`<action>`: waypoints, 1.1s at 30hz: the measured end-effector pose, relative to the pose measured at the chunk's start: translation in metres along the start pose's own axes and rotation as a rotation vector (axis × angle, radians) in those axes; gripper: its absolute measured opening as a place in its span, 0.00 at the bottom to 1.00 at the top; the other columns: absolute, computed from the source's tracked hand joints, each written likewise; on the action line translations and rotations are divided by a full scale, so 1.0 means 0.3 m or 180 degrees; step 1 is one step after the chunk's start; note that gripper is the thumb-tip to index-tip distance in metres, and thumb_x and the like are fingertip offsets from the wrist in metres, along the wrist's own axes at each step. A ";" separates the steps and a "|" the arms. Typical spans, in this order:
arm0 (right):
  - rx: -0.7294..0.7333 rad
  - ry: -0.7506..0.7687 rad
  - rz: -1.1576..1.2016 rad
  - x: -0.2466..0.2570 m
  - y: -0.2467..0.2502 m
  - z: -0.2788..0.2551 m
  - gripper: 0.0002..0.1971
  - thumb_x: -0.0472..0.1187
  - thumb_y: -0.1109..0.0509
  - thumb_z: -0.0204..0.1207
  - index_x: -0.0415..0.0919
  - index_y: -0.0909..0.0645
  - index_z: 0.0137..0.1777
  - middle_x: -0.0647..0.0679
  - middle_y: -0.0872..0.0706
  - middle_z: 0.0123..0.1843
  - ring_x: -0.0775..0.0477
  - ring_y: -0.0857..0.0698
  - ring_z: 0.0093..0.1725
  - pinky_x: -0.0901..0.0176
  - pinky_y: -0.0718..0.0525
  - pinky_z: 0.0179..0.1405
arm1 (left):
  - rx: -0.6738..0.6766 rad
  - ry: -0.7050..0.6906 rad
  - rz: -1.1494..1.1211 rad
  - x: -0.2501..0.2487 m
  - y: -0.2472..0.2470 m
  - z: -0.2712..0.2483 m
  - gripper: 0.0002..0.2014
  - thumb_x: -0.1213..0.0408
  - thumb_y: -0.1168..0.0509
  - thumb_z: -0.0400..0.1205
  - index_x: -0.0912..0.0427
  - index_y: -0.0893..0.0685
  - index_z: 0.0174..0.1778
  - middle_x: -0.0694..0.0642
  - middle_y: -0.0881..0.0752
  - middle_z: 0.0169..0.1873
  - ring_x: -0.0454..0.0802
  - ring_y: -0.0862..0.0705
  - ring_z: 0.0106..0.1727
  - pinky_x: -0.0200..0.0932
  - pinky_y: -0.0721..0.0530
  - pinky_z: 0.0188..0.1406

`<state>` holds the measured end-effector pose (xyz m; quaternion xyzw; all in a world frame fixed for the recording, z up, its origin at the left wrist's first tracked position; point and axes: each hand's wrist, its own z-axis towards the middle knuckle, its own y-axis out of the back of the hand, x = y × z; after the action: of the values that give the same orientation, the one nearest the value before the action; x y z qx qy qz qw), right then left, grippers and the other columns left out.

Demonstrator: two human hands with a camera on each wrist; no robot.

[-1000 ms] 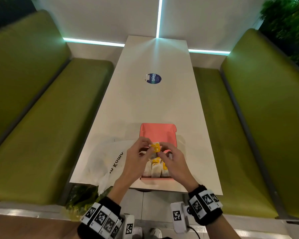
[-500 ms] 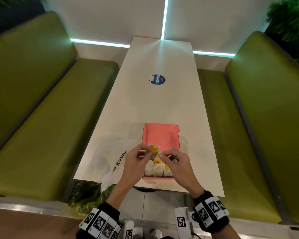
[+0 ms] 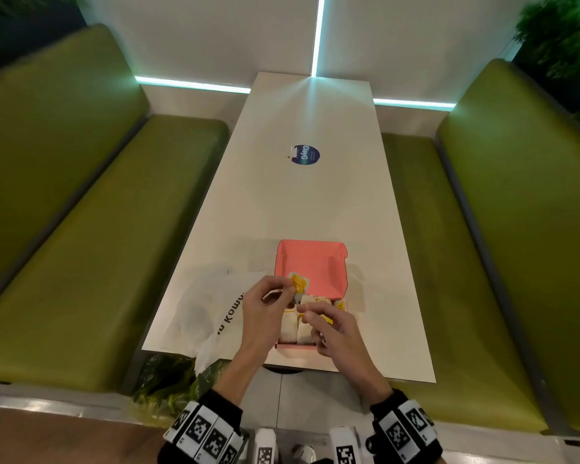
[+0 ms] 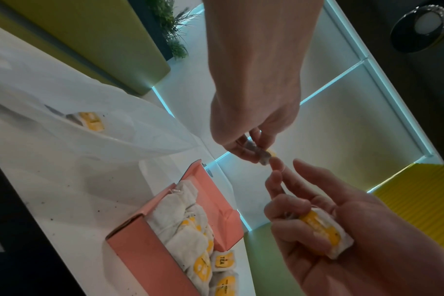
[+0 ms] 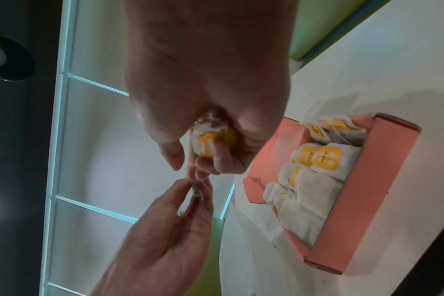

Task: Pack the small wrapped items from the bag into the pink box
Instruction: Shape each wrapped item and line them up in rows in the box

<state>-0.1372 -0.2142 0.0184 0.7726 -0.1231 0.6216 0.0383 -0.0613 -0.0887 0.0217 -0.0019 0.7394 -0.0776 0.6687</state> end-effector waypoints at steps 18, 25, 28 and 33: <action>-0.0179 0.0600 -0.1114 0.019 0.025 0.015 0.13 0.35 0.26 0.78 0.58 0.13 0.43 0.57 0.13 0.45 0.52 0.17 0.45 0.62 0.21 0.46 | 0.1057 0.0078 0.0249 -0.019 0.048 0.026 0.06 0.78 0.29 0.78 0.66 0.10 0.47 0.61 0.09 0.42 0.56 0.10 0.47 0.50 0.12 0.55; -0.0137 -0.0113 -0.0340 0.033 0.001 0.012 0.08 0.35 0.30 0.82 0.46 0.12 0.54 0.59 0.15 0.37 0.61 0.21 0.30 0.70 0.30 0.24 | 0.0657 0.0377 -0.0408 -0.003 0.032 0.023 0.05 0.77 0.29 0.79 0.69 0.11 0.49 0.69 0.11 0.41 0.62 0.12 0.45 0.53 0.13 0.53; -0.0124 -0.0185 -0.0340 0.042 0.000 0.011 0.07 0.36 0.31 0.82 0.45 0.11 0.52 0.52 0.15 0.39 0.59 0.24 0.28 0.68 0.32 0.21 | 0.0617 0.0345 -0.0363 -0.008 0.022 0.020 0.05 0.79 0.29 0.78 0.69 0.11 0.47 0.68 0.10 0.39 0.60 0.11 0.42 0.50 0.12 0.51; -0.0077 -0.0195 -0.0257 0.052 -0.009 0.008 0.07 0.36 0.31 0.82 0.45 0.11 0.48 0.51 0.17 0.38 0.55 0.28 0.27 0.66 0.36 0.21 | 0.0578 0.0194 -0.0113 -0.016 0.020 0.022 0.06 0.81 0.29 0.77 0.68 0.10 0.44 0.62 0.08 0.39 0.52 0.10 0.42 0.42 0.13 0.47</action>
<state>-0.1311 -0.2142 0.0332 0.7951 -0.1004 0.5941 0.0690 -0.0538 -0.0830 0.0251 0.0479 0.7492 -0.1562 0.6419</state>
